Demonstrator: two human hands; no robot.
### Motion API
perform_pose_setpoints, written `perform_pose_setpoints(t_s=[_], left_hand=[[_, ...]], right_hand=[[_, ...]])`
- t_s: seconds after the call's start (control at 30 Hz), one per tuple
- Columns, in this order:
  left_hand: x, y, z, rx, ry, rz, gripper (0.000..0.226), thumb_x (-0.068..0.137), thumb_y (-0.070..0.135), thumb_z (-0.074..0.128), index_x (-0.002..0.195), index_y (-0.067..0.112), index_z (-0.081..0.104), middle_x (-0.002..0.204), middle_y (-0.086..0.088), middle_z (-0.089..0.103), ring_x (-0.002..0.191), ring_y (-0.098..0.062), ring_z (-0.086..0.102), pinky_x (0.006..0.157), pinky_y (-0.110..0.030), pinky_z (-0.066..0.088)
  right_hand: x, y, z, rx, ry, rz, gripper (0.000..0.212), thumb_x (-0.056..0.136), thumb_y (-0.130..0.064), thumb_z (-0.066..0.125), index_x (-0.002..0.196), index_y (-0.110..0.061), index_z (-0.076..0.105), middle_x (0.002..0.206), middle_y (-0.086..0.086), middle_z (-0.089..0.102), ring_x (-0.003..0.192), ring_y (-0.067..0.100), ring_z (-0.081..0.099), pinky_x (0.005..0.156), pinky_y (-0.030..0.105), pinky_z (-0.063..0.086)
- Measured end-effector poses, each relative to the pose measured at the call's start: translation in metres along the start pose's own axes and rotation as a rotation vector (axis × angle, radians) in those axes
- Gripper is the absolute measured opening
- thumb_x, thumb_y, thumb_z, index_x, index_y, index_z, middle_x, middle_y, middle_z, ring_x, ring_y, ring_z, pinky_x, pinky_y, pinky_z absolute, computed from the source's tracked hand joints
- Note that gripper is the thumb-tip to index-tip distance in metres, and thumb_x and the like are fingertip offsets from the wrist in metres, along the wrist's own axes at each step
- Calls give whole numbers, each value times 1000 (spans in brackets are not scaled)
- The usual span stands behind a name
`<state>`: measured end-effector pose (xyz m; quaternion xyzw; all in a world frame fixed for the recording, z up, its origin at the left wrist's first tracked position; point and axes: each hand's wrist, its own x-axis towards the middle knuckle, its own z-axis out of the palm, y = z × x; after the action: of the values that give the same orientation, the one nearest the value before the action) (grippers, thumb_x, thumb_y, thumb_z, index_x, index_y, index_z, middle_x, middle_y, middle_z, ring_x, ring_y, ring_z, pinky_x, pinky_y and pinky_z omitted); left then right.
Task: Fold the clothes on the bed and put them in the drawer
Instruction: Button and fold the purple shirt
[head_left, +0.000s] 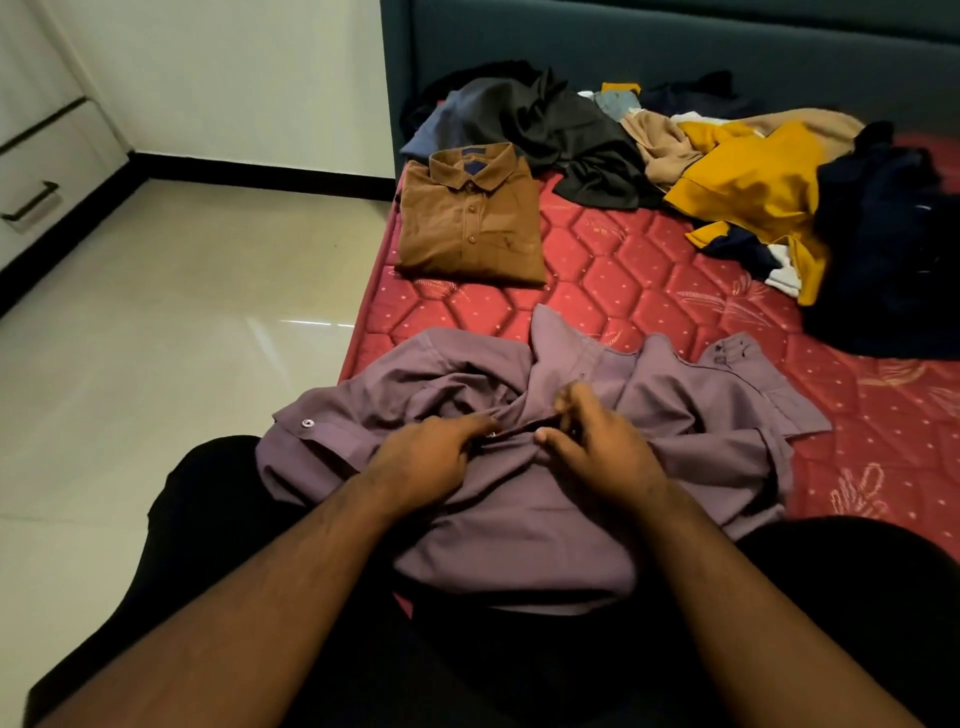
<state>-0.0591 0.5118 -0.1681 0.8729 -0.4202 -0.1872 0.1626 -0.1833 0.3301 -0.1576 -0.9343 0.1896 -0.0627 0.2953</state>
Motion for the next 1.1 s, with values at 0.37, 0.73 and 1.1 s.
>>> perform_pose_setpoints(t_s=[0.37,0.73,1.1], left_hand=[[9,25,-20,47,323,104,40,79,45,44,93,26,77,94,2,65,87,-20,62,73,-32,51],[30,37,7,-16,125,-67,24,73,36,76,80,23,56,86,-1,67,82,-24,61,65,-32,45],[16,10,9,-336,322,-272,20,70,29,84,70,18,67,65,5,63,63,-14,57,60,-26,41]], right_hand=[[3,14,-21,-391,-138,-27,20,88,-42,59,107,-42,67,108,-7,51,107,19,42,83,34,29],[3,7,2,-503,-112,-31,22,92,-38,52,109,-32,65,115,-2,51,107,24,45,85,37,34],[6,7,1,-158,66,-120,8,86,-20,47,86,-17,55,86,6,66,82,32,60,71,41,45]])
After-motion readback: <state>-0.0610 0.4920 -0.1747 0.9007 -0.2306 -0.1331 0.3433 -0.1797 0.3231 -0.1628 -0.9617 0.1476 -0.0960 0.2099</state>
